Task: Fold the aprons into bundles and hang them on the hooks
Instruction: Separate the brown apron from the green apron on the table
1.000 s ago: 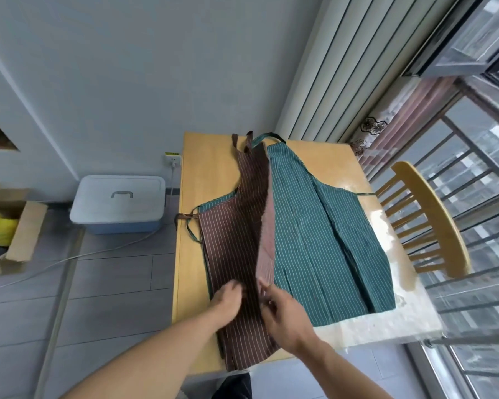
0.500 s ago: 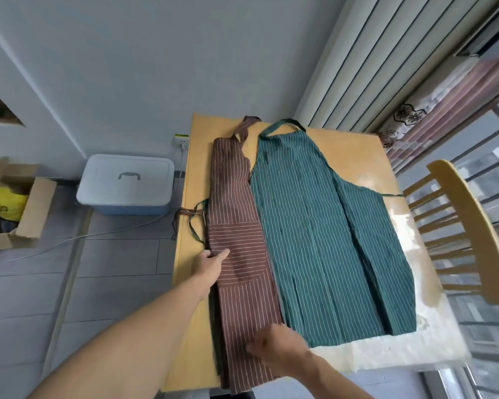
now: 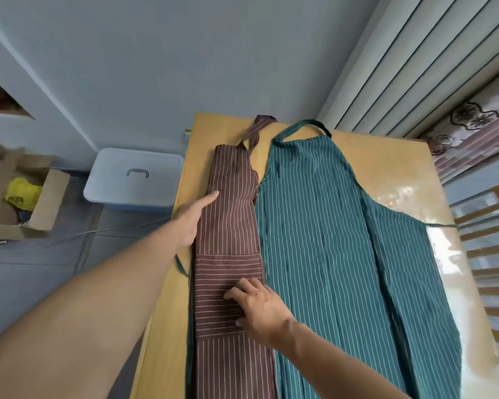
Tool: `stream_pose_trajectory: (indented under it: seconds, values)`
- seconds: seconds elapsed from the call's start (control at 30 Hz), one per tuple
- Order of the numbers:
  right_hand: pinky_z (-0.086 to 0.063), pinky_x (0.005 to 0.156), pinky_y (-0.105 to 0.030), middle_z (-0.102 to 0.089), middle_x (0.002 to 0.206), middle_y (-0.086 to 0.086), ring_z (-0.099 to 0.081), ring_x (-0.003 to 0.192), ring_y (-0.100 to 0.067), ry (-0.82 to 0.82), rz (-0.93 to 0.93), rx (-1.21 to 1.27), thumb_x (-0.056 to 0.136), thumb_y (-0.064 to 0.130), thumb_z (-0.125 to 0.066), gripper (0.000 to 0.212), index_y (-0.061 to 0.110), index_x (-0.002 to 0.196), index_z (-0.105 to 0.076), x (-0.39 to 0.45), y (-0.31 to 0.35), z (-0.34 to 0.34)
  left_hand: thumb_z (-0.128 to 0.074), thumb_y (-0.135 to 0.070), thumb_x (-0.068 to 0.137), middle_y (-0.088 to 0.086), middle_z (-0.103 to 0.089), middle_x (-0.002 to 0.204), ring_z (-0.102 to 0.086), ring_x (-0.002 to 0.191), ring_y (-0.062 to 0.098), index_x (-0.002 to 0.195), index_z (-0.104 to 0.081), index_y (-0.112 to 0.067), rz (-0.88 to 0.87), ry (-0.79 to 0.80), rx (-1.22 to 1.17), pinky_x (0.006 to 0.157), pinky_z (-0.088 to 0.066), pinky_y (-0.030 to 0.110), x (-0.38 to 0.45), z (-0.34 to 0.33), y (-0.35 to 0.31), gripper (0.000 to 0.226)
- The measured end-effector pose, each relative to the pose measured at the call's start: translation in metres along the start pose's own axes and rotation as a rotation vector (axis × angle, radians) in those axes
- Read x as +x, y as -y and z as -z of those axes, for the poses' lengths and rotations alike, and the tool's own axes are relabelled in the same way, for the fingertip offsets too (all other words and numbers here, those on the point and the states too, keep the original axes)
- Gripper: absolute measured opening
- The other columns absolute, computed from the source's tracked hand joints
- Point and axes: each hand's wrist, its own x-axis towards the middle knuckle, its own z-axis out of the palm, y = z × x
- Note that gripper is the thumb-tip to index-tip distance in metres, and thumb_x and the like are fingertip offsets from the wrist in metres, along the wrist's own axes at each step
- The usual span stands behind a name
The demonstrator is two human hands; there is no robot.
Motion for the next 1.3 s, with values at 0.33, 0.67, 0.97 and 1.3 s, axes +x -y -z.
stream_pose_trajectory:
  seconds: [0.33,0.67,0.97,1.3]
  values:
    - [-0.034,0.116,-0.044,-0.043,0.139,0.004,-0.039,0.129,-0.019,0.095,0.073,0.078,0.086,0.028,-0.078,0.065,0.037,0.138,-0.040,0.022,-0.016,0.014,-0.078,-0.007,0.082,0.001,-0.057,0.096,-0.056,0.092,0.020,0.087,-0.049,-0.022,-0.422,-0.423,0.108,0.079,-0.049,0.032,0.042,-0.029,-0.106,0.032]
    - [-0.062,0.080,-0.042,-0.069,0.094,0.008,-0.069,0.080,-0.011,-0.256,-0.327,0.707,0.101,0.029,-0.060,0.010,0.026,0.110,-0.063,0.062,-0.050,0.080,-0.055,-0.050,0.097,0.002,-0.006,0.170,-0.006,0.156,0.019,0.159,-0.021,-0.016,-0.800,-0.405,1.041,0.127,-0.015,0.044,-0.005,-0.022,0.053,0.079]
    - [-0.040,0.037,-0.020,-0.068,0.071,0.000,-0.059,0.042,-0.009,-0.282,-0.532,1.026,0.104,0.030,-0.057,0.015,0.017,0.111,-0.059,0.142,-0.070,0.143,-0.014,-0.099,0.075,0.015,0.023,0.166,0.022,0.154,0.027,0.158,0.013,-0.006,-0.698,-0.244,1.569,0.126,-0.002,0.052,-0.007,-0.017,0.122,0.127]
    - [-0.056,0.066,-0.034,-0.058,0.105,0.001,-0.057,0.094,-0.018,-0.175,-0.426,1.109,0.090,0.071,-0.055,0.067,0.013,0.123,-0.060,0.148,-0.090,0.160,-0.029,-0.099,0.072,0.014,0.024,0.166,0.020,0.154,0.031,0.160,0.012,-0.009,-0.725,-0.228,1.561,0.124,0.001,0.052,-0.007,-0.018,0.121,0.132]
